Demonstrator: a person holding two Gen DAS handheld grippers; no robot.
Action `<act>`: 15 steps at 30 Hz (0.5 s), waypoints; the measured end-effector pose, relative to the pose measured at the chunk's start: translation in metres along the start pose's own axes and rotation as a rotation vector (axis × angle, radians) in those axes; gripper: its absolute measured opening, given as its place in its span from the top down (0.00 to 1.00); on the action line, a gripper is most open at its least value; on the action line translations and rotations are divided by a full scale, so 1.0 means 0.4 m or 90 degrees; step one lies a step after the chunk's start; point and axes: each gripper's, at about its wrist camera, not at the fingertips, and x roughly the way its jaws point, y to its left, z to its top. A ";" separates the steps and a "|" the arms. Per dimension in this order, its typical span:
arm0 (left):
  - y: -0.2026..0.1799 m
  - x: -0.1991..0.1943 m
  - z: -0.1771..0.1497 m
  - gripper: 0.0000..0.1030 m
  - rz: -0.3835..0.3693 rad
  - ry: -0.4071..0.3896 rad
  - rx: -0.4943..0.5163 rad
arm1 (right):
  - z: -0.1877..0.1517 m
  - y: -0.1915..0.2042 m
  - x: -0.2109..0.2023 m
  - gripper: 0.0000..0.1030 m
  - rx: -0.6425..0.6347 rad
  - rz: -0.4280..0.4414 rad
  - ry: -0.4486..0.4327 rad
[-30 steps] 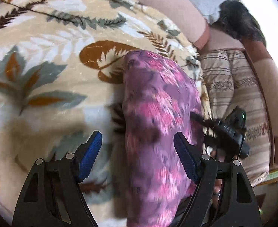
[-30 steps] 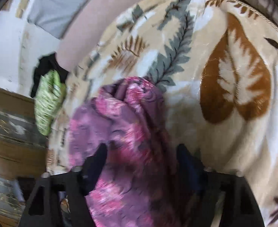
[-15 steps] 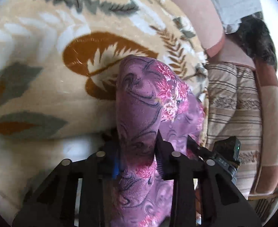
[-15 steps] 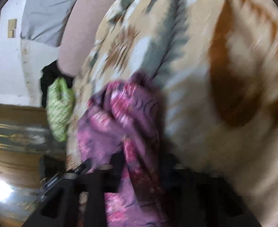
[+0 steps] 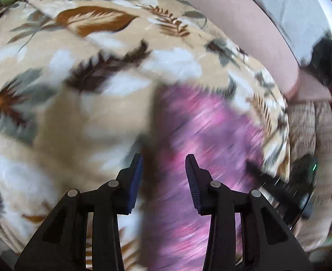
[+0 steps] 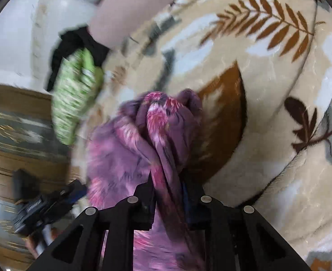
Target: Fold small clothes
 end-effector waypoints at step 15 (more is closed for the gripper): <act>0.043 -0.012 -0.338 0.38 -0.088 -0.002 -0.043 | -0.365 -0.040 -0.124 0.43 -0.014 -0.041 -0.041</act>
